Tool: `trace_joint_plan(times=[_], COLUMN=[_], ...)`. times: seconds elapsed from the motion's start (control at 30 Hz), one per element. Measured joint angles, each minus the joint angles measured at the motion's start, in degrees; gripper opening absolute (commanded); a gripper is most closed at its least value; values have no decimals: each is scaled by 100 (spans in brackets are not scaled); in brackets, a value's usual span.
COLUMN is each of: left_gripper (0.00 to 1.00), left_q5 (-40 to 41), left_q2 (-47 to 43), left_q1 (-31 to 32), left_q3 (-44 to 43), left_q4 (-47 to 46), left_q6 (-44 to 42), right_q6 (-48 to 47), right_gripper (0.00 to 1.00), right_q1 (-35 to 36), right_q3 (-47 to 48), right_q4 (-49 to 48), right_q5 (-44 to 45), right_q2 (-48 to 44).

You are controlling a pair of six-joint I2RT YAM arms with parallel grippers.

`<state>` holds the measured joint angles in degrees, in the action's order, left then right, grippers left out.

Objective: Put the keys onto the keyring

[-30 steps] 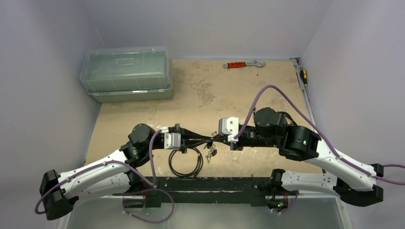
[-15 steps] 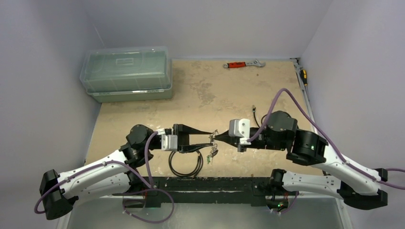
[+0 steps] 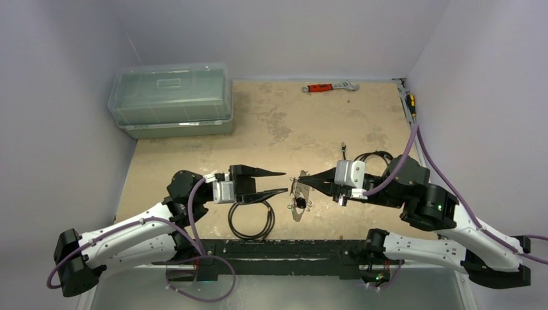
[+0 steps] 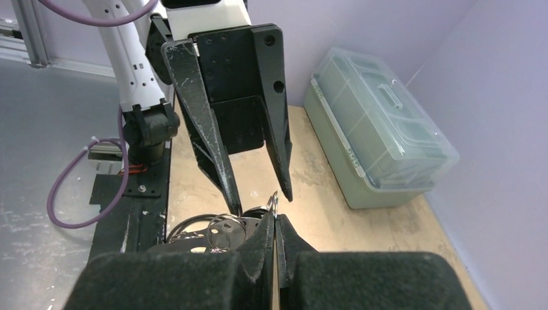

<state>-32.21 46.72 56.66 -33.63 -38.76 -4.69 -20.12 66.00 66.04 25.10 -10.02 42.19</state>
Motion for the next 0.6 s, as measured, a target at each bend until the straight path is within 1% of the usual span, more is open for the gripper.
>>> trace_joint_plan(times=[0.1, 0.2, 0.33, 0.53, 0.6], left_gripper=[45, 45, 43, 43, 40], left_q5=[-11, -35, -50, -35, -2], left_q2=[144, 317, 448, 573, 610], left_q1=[2, 2, 2, 4, 4], left_q3=[0, 2, 11, 107, 155], left_q4=[-157, -313, -455, -791, -920], left_q6=[70, 142, 251, 426, 516], right_q6=[2, 13, 15, 15, 15], right_gripper=[0, 0, 0, 0, 0], right_q1=[0, 0, 0, 0, 0], right_q3=[0, 0, -9, -24, -33], right_q4=[0, -2, -20, -74, -87], right_q5=[-2, -2, 2, 48, 66], right_q2=[17, 52, 61, 50, 48])
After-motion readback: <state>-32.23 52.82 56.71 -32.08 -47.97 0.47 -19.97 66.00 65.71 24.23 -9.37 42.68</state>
